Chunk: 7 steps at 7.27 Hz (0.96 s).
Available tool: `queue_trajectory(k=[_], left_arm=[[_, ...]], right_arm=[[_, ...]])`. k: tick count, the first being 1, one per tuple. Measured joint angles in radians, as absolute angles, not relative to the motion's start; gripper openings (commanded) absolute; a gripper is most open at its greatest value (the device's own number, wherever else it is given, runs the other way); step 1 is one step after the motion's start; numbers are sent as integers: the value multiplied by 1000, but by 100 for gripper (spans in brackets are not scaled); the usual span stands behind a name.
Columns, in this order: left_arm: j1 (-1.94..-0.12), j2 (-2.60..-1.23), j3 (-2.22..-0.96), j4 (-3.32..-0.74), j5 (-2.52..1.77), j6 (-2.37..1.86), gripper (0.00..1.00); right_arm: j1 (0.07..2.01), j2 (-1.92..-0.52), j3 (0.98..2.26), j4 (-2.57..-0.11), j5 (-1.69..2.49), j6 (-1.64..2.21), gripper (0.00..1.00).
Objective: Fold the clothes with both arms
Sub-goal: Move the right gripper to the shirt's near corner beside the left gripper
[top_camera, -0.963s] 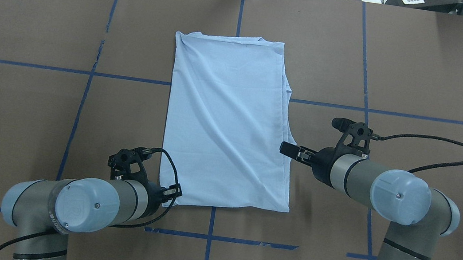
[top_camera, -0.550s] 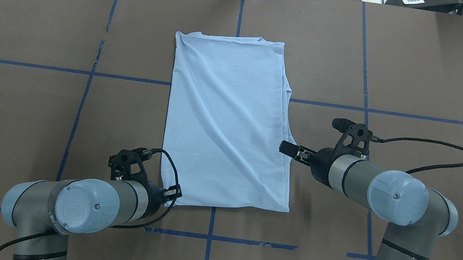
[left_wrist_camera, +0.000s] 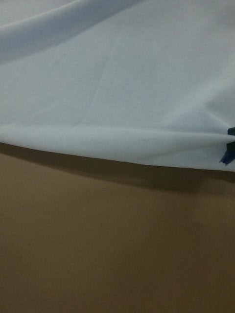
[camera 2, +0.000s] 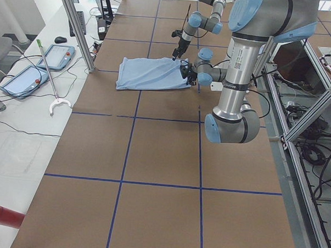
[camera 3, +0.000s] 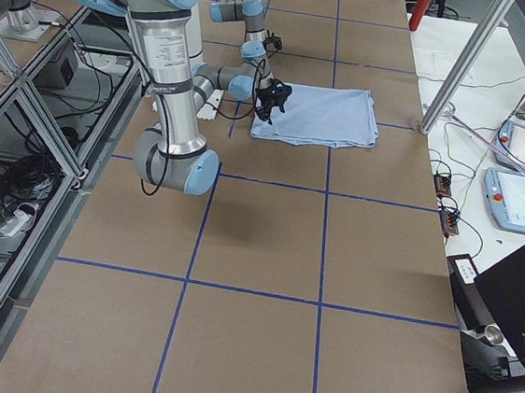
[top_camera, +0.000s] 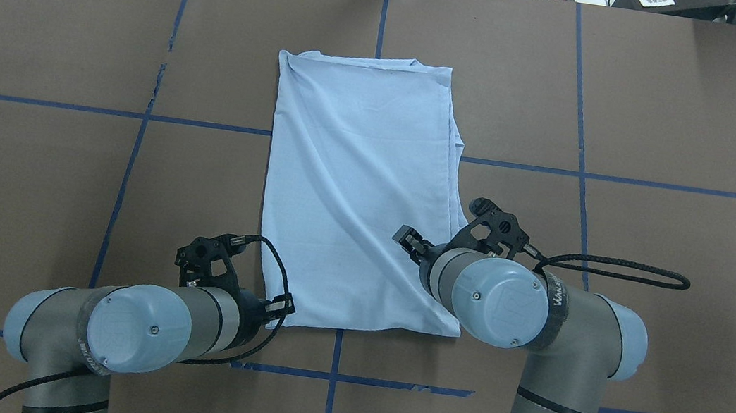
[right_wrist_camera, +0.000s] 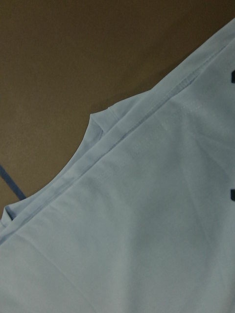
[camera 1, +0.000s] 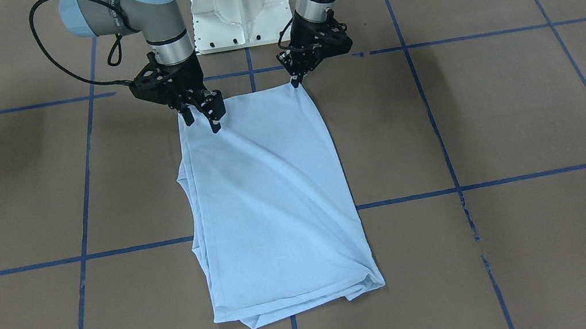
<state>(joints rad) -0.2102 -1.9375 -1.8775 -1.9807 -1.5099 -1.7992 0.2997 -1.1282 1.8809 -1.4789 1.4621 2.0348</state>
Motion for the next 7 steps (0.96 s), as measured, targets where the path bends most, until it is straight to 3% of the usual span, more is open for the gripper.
queue_trajectory(k=[3, 7], left_arm=[[-211, -1937, -1878, -1982, -1503, -1800, 0], [-210, -1938, -1881, -1982, -1485, -1798, 0]], right_arm=[[231, -1106, 1911, -1601, 1462, 2159, 85], [188, -1059, 1852, -1615, 1454, 2193, 82]])
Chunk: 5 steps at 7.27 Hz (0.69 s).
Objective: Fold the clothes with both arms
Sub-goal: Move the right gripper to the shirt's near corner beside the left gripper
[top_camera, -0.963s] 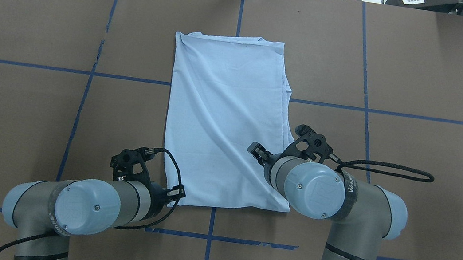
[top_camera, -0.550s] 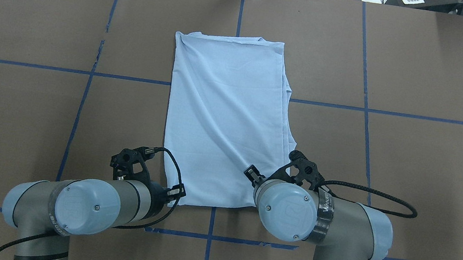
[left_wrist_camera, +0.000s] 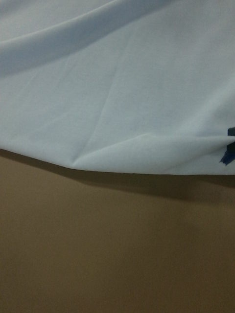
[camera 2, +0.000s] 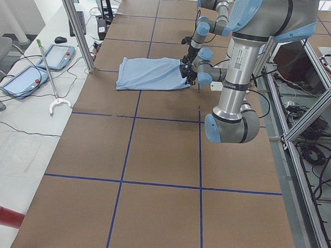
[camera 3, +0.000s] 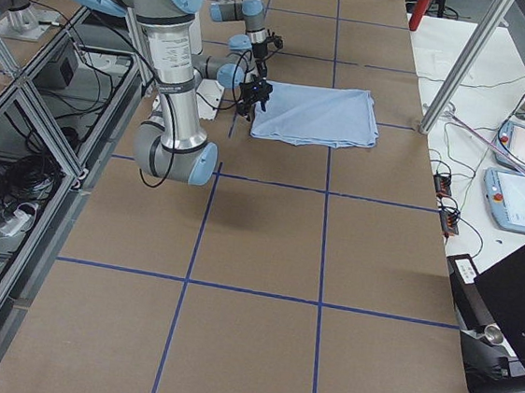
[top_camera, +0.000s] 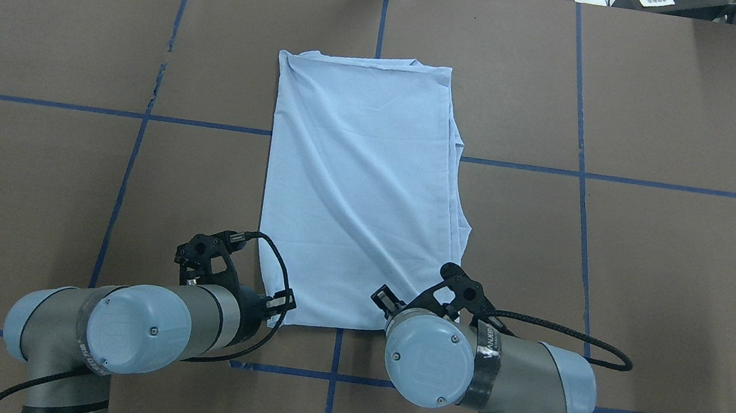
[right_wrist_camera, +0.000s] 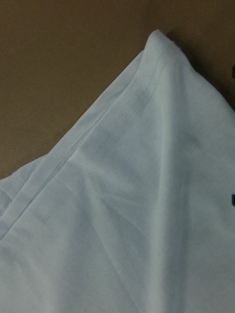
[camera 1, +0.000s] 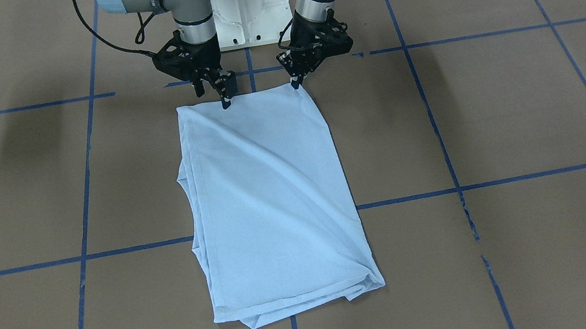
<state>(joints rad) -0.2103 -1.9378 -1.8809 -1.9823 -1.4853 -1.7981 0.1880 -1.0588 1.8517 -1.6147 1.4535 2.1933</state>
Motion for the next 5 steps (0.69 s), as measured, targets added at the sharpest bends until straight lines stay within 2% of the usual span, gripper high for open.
queue_trajectory(k=[3, 5], left_arm=[[-211, -1937, -1884, -1983, -1485, -1798, 0], [-212, -1936, -1888, -1983, -1485, -1798, 0]], right_arm=[[188, -1048, 1824, -1608, 1451, 2209, 76], [189, -1041, 1806, -1602, 1446, 2220, 65]])
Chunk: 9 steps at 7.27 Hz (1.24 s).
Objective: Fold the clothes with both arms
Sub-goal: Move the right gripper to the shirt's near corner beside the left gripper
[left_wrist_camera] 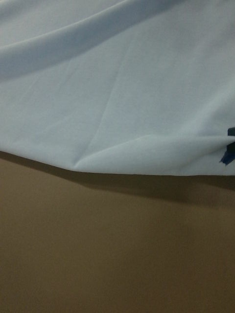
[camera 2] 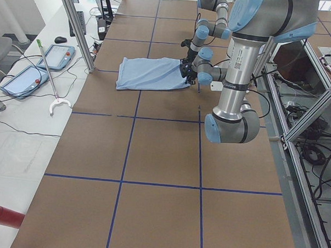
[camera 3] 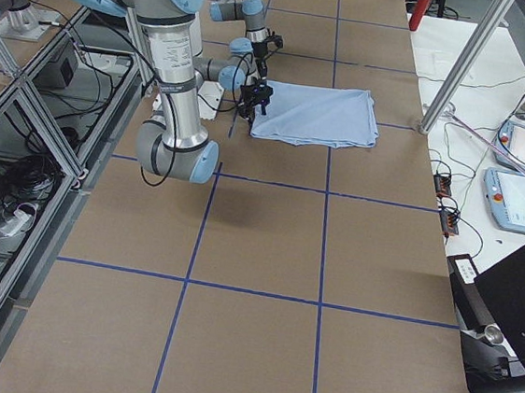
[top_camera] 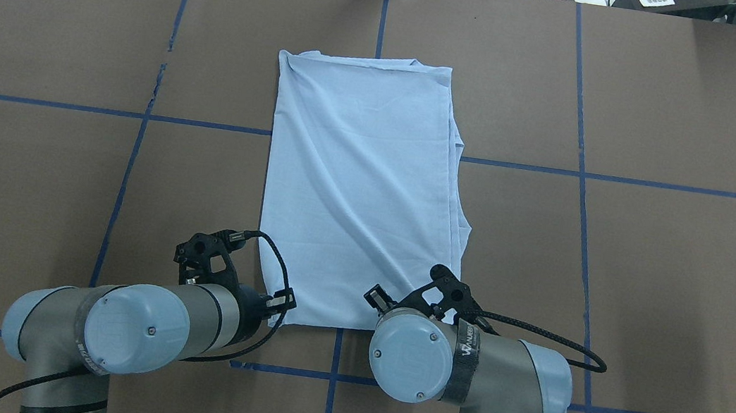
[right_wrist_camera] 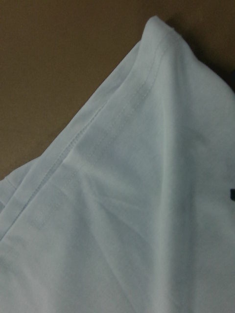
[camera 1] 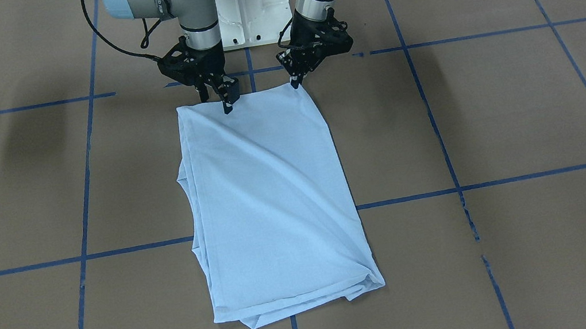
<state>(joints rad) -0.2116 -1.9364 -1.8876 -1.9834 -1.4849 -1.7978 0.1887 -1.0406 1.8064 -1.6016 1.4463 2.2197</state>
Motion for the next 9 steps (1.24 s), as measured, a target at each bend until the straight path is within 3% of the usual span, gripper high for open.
queue_trajectory(k=[4, 7, 8, 9], left_arm=[[-212, -1936, -1890, -1983, -1485, -1798, 0], [-212, -1936, -1898, -1983, -1485, -1796, 0], [-212, -1936, -1898, -1983, -1485, -1796, 0], [-212, -1936, -1899, -1983, -1485, -1796, 0]], right_arm=[[194, -1014, 1797, -1600, 1434, 2221, 61], [195, -1013, 1784, -1600, 1431, 2217, 71], [195, -1013, 1775, -1600, 1431, 2210, 66], [195, -1012, 1770, -1600, 1431, 2207, 40]])
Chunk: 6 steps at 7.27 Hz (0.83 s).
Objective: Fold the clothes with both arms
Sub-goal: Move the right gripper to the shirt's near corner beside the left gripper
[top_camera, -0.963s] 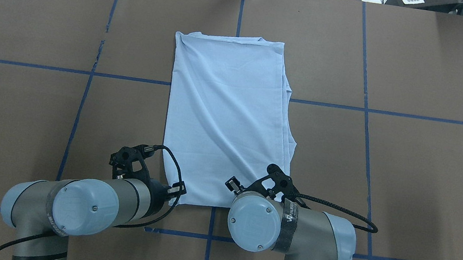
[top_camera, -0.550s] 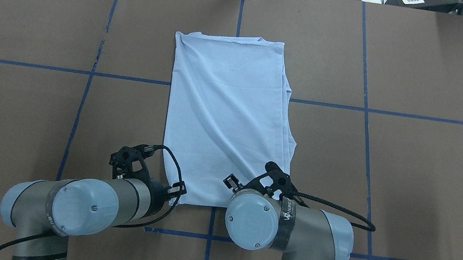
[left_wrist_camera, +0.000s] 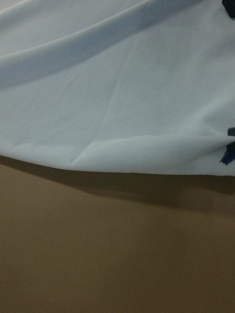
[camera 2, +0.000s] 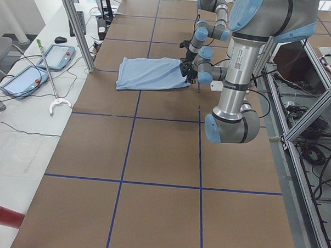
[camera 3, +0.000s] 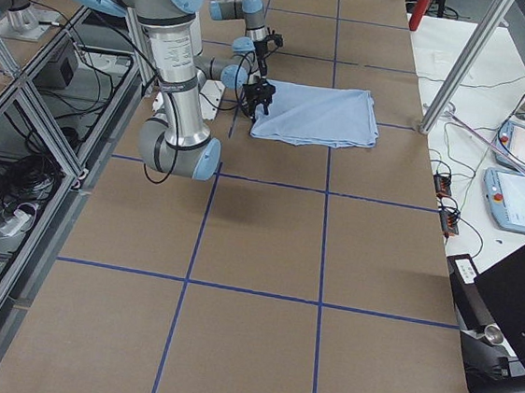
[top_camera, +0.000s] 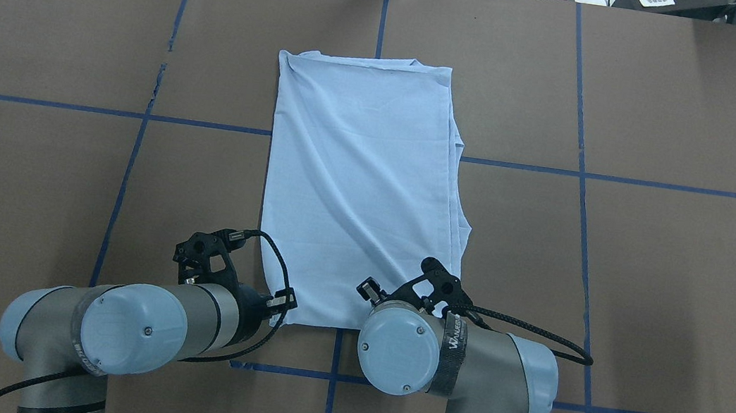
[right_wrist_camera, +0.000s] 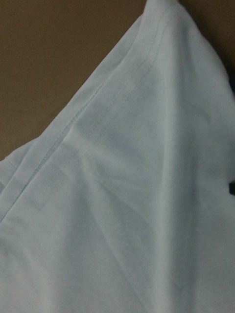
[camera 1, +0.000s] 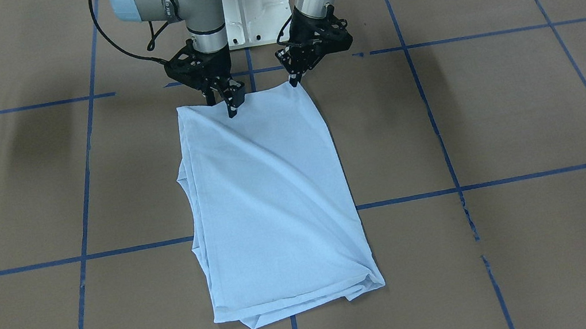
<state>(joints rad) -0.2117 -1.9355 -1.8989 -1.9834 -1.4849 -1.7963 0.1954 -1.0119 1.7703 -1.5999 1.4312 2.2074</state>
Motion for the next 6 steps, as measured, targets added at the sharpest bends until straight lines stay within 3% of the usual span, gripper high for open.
queue_trajectory(k=[1, 6], left_arm=[[-212, -1935, -1899, -1983, -1485, -1797, 0], [-210, -1933, -1899, -1983, -1485, -1801, 0]], right_arm=[[196, -1011, 1769, -1600, 1431, 2211, 0], [202, -1011, 1783, -1596, 1424, 2248, 0]])
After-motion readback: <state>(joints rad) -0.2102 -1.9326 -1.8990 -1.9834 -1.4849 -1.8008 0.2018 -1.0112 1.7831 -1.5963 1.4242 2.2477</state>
